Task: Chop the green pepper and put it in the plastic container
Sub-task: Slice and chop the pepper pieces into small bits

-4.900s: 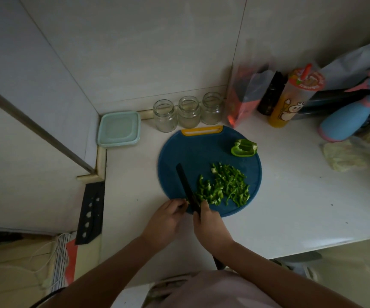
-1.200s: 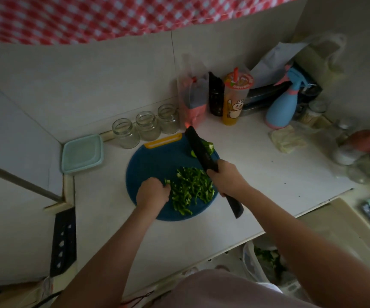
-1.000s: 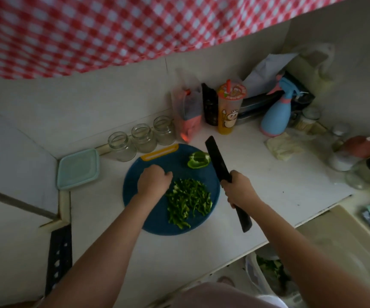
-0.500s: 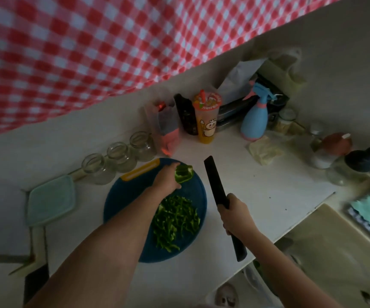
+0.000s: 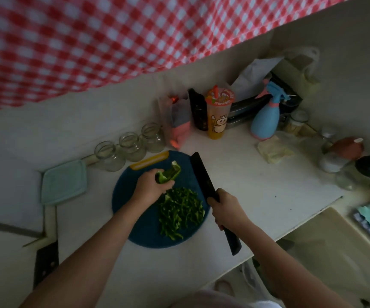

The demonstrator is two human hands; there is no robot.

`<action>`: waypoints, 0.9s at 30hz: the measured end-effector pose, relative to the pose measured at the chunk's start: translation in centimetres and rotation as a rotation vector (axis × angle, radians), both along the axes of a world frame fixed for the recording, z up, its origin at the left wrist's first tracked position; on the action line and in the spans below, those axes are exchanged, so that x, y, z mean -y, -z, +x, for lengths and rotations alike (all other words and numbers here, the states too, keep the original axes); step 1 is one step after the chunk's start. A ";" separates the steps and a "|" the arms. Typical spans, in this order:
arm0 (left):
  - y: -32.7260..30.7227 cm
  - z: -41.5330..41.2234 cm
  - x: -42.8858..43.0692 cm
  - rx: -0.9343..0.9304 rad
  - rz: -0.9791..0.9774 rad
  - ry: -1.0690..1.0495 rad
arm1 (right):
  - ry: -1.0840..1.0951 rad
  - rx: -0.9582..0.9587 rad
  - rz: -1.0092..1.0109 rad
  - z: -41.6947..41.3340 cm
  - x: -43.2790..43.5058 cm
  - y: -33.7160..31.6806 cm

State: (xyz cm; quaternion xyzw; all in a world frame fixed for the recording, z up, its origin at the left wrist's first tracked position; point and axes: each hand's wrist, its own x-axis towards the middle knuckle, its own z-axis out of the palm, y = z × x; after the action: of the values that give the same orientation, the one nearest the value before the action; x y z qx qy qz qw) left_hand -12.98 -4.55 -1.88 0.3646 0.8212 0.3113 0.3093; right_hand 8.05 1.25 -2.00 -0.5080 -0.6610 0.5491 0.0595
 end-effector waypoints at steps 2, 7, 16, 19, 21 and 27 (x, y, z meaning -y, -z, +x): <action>-0.4 -0.7 3.1 -0.015 -0.023 -0.040 | -0.066 -0.012 -0.022 -0.6 0.7 -0.1; -0.8 -2.4 10.0 -0.037 -0.080 -0.134 | -0.314 -0.008 -0.042 -1.3 3.1 0.6; 0.5 -2.3 15.8 -0.195 -0.164 -0.012 | -0.676 0.067 0.026 -1.0 5.0 1.5; 0.9 -1.9 16.2 -0.288 -0.189 0.079 | -0.684 0.077 0.050 -1.1 5.5 2.4; 0.9 -1.5 16.0 -0.313 -0.194 0.109 | -0.699 0.102 0.085 -1.1 5.8 2.8; 1.6 -0.8 15.3 -0.399 -0.271 0.269 | -0.617 0.171 0.272 -0.7 5.6 4.0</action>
State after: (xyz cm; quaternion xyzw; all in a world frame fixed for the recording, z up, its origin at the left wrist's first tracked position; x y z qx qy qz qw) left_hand -13.73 -19.81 -3.51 0.4798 0.8442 0.0769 0.2261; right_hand 7.35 -4.39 -6.02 -0.3159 -0.8532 0.4034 -0.0977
